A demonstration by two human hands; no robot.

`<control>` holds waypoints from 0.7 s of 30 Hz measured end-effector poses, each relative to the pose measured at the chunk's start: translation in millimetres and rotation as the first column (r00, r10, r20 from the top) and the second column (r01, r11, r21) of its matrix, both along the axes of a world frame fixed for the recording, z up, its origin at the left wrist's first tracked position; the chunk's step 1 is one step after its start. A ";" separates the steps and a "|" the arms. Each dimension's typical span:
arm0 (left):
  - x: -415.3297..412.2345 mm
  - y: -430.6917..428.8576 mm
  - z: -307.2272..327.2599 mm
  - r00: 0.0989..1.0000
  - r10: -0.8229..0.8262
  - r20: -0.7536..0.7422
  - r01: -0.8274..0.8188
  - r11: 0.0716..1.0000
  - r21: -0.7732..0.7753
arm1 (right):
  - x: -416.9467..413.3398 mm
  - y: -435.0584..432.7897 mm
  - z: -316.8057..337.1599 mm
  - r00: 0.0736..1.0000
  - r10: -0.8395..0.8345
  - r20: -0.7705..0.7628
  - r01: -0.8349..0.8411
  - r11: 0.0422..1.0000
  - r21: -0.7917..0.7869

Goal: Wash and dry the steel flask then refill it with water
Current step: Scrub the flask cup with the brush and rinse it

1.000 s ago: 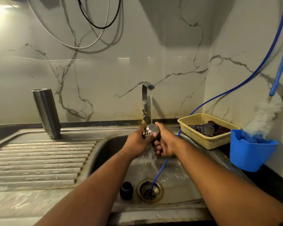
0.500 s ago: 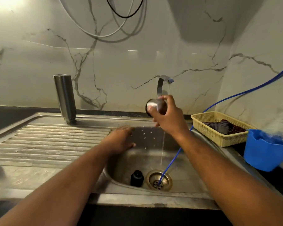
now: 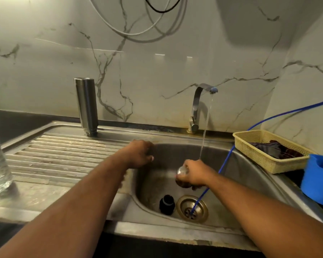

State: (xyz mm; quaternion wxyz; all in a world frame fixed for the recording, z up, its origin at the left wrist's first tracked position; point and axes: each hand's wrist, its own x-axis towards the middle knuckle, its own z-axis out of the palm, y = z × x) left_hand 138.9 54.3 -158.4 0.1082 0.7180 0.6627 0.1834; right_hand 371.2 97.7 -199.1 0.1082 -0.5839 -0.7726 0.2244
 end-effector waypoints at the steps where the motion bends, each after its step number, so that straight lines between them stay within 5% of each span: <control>1: -2.6 0.2 0.4 1.000 0.016 0.010 -0.016 1.000 -0.009 | 3.8 4.0 1.8 0.997 -0.002 -0.081 0.005 0.999 0.038; 4: -15.9 5.4 -0.5 0.996 0.087 0.034 -0.087 0.996 0.001 | -1.7 11.7 23.2 0.927 -0.014 -0.374 0.089 0.979 0.183; 7: -30.4 9.8 3.9 0.986 0.168 -0.007 -0.168 0.986 -0.004 | -26.2 16.3 40.3 0.890 0.029 -0.455 0.066 0.979 0.192; 13: -73.8 17.2 0.0 0.900 0.436 -0.012 -0.435 0.900 0.027 | -127.7 58.4 74.8 0.898 0.186 -0.399 -0.091 0.965 0.244; 21: -89.8 34.6 -9.3 0.867 0.494 -0.070 -0.498 0.866 -0.051 | -255.1 116.6 58.4 0.925 0.155 -0.346 -0.094 0.978 0.188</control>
